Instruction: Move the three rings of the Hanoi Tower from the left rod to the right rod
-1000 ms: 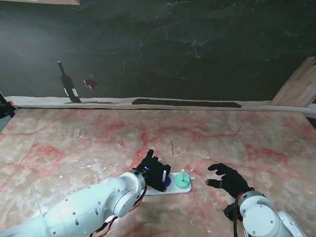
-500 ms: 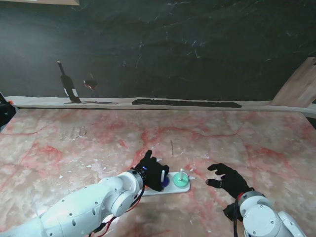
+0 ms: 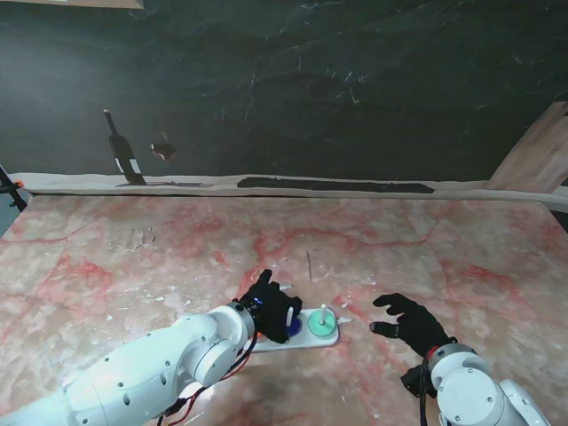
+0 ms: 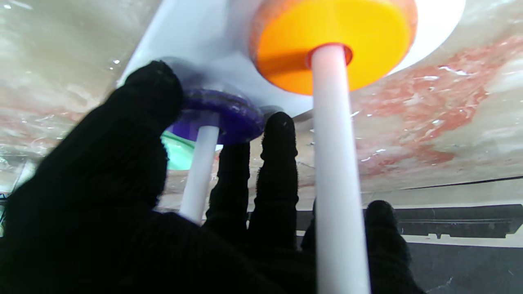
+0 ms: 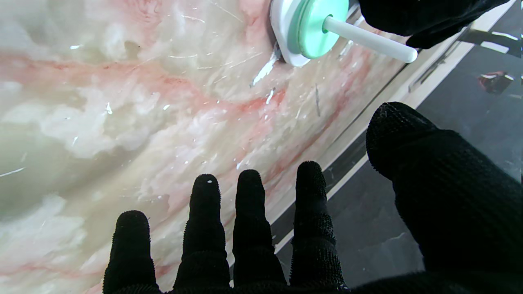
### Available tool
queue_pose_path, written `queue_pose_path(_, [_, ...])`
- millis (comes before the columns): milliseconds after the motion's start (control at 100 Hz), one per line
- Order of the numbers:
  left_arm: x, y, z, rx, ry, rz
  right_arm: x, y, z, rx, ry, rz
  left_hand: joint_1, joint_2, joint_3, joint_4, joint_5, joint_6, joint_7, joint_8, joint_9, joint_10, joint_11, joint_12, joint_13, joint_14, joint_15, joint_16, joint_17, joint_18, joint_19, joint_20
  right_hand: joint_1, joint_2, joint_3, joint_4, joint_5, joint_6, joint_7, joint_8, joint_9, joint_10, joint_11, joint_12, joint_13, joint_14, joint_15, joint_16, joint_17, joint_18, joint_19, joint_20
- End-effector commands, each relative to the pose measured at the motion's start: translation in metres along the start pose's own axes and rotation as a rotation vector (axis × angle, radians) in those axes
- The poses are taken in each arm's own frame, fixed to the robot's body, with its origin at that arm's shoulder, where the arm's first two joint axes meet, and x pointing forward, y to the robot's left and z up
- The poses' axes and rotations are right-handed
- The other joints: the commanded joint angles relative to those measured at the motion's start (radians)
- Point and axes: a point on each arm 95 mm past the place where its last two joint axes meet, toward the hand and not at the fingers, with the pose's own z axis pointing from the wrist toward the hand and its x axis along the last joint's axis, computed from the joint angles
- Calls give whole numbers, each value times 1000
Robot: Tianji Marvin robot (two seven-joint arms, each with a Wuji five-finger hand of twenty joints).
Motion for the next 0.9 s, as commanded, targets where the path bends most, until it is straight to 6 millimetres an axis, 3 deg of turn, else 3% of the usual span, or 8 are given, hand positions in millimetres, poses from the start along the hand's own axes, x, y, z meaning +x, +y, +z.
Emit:
queue_pose_path(0, [-1,-4,-1,4,5,4,0,-3,-1,6,1,4,79,40,168,105,37,-27,99,22,14,-9,-8,-9,16,3,5,10,-8,1,7,0,5,-1,-4,32,-23,4,8,-13,7,3,6,8,21,4,6,11,1,-6,24,-6])
queue_pose_path(890, [3,-32,-9,18,35,34,-1,-3,-2,11,4,13,82,26,184,101,41,-24,94,17,27,-6,-11,-16,36,5,10,11,-2,5,53,-23,4,-2,-5,32,-24,2,6,-15,6,3,3,8,22,4,4,10,0,-6,26,-12])
